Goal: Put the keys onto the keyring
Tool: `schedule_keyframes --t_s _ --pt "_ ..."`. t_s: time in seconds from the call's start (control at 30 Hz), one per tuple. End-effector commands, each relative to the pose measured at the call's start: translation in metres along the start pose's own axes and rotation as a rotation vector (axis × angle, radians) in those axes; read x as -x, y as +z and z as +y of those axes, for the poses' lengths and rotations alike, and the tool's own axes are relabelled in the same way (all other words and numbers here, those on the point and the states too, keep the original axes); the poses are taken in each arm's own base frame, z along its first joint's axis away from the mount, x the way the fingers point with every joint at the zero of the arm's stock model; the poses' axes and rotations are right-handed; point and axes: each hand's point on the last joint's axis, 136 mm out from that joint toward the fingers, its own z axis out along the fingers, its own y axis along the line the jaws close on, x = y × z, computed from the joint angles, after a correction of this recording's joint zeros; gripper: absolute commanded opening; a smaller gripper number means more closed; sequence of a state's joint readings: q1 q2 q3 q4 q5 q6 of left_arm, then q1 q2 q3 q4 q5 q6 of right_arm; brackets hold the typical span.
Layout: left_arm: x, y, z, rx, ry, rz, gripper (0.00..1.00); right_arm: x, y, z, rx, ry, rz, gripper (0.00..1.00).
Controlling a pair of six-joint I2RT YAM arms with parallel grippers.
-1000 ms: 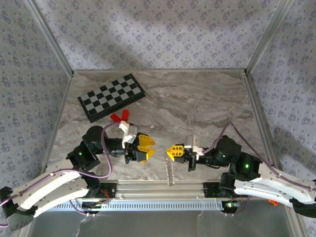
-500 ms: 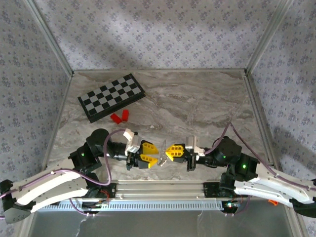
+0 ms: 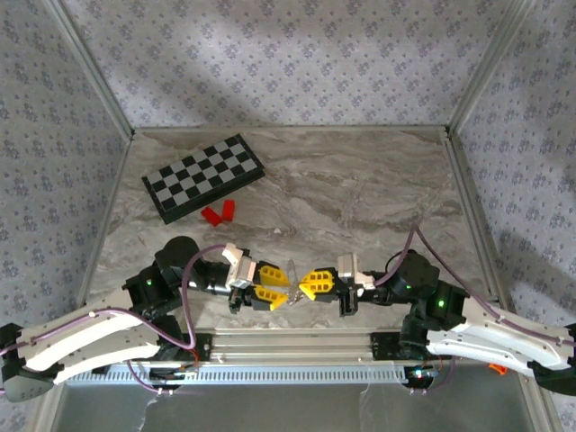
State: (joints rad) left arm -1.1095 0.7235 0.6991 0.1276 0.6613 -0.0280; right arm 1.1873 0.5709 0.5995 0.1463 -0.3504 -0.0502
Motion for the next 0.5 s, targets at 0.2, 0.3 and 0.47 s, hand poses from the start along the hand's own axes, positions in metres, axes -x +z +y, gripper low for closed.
schedule_keyframes --t_s 0.2,0.3,0.47 --pt "0.02 0.003 0.005 0.039 0.09 -0.019 0.28 0.012 0.002 0.006 0.029 -0.034 -0.044 0.0" --pt "0.018 0.004 0.007 0.048 0.09 -0.008 0.25 0.012 0.002 0.007 0.032 -0.04 -0.044 0.0" --pt "0.017 0.004 0.013 0.084 0.102 -0.008 0.25 0.012 0.001 0.008 0.032 -0.046 -0.045 0.0"
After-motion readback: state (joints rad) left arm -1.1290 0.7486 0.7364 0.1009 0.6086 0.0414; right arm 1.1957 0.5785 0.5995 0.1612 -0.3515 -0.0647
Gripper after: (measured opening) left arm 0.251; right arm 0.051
